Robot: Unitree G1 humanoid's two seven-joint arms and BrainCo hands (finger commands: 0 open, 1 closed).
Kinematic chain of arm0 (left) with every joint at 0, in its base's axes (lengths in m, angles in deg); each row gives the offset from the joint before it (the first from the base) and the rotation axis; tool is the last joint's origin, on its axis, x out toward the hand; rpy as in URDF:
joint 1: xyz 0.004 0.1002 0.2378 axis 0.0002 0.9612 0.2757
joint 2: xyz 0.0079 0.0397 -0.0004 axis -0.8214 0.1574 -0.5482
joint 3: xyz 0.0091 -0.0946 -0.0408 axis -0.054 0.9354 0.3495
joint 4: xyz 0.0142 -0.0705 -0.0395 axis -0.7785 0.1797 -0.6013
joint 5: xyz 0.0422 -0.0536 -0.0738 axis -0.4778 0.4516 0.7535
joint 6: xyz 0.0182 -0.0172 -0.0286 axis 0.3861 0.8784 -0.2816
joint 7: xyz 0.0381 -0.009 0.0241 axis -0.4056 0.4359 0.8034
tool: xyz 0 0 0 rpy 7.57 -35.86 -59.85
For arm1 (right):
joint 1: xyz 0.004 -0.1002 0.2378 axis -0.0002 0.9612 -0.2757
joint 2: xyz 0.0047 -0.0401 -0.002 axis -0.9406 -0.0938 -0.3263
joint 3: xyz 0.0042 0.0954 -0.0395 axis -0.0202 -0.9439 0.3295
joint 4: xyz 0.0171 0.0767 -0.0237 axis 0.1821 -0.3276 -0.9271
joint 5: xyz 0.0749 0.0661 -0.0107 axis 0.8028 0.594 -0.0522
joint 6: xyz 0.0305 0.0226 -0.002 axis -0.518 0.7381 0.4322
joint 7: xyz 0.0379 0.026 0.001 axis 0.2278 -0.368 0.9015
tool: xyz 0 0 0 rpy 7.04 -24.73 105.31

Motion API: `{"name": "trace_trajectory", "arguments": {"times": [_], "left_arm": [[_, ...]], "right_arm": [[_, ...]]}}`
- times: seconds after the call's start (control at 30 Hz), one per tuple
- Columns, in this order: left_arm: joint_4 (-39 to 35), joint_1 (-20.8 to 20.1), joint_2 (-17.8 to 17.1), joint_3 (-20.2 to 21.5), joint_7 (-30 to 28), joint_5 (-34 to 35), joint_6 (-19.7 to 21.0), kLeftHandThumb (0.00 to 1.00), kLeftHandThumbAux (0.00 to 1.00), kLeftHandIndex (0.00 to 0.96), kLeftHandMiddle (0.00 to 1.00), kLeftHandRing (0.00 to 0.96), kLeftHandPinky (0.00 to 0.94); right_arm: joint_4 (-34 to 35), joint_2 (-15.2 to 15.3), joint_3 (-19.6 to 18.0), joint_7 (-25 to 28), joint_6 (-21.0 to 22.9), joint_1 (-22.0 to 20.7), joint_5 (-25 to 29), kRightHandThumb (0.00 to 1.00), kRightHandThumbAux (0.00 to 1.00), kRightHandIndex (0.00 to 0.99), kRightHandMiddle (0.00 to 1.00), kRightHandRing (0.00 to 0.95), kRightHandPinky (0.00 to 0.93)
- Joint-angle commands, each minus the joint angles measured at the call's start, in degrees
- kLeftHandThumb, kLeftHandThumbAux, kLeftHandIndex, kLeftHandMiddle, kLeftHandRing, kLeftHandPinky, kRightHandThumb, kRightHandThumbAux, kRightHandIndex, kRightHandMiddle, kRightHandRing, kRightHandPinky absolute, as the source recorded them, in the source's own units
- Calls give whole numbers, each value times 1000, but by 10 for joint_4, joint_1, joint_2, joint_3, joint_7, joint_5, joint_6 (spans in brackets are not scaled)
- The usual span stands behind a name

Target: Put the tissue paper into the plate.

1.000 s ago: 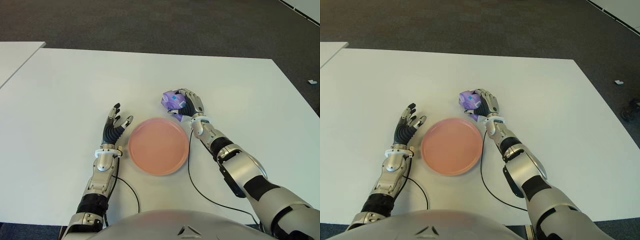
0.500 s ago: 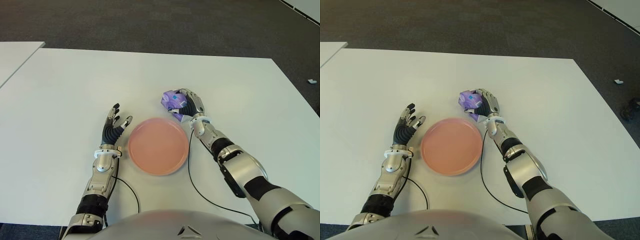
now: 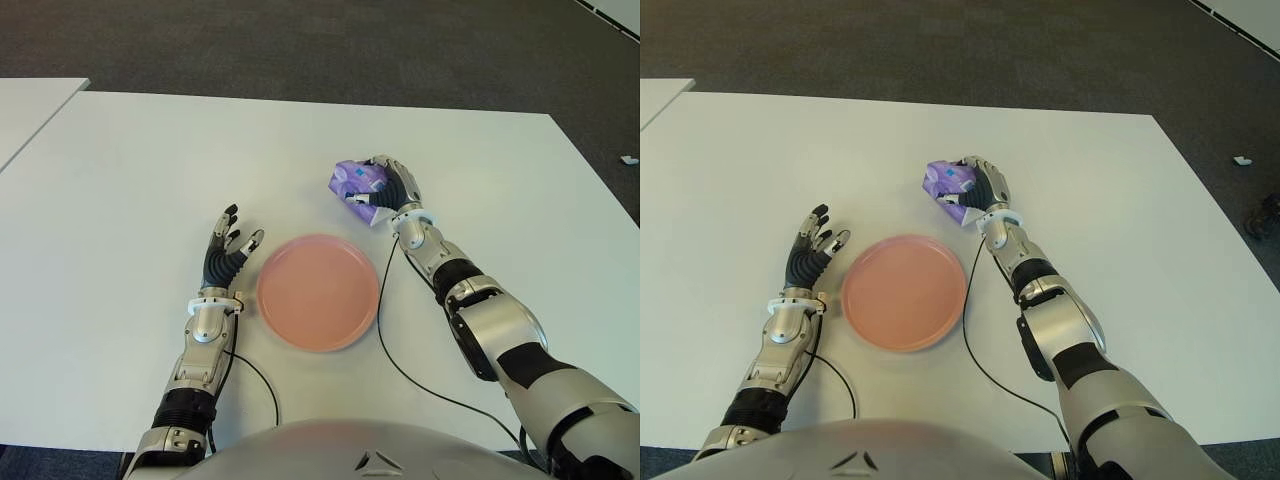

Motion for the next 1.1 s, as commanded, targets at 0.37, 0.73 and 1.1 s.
{"name": "trace_trajectory", "arguments": {"times": [0.37,0.73,1.1], "left_arm": [[25,23,4,-1,12,-7,12,10,573,0,0,0,0],[26,22,3,-2,10,-6,18,13,579,0,0,0,0],[30,21,0,-3,11,-12,28,14,592,0,0,0,0]], "right_arm": [[173,13,-41,18,27,14,15,749,710,440,892,874,843],[297,16,-51,46,34,55,6,749,709,440,888,879,852],[466,4,-33,88,41,167,-8,748,709,440,888,877,850]]}}
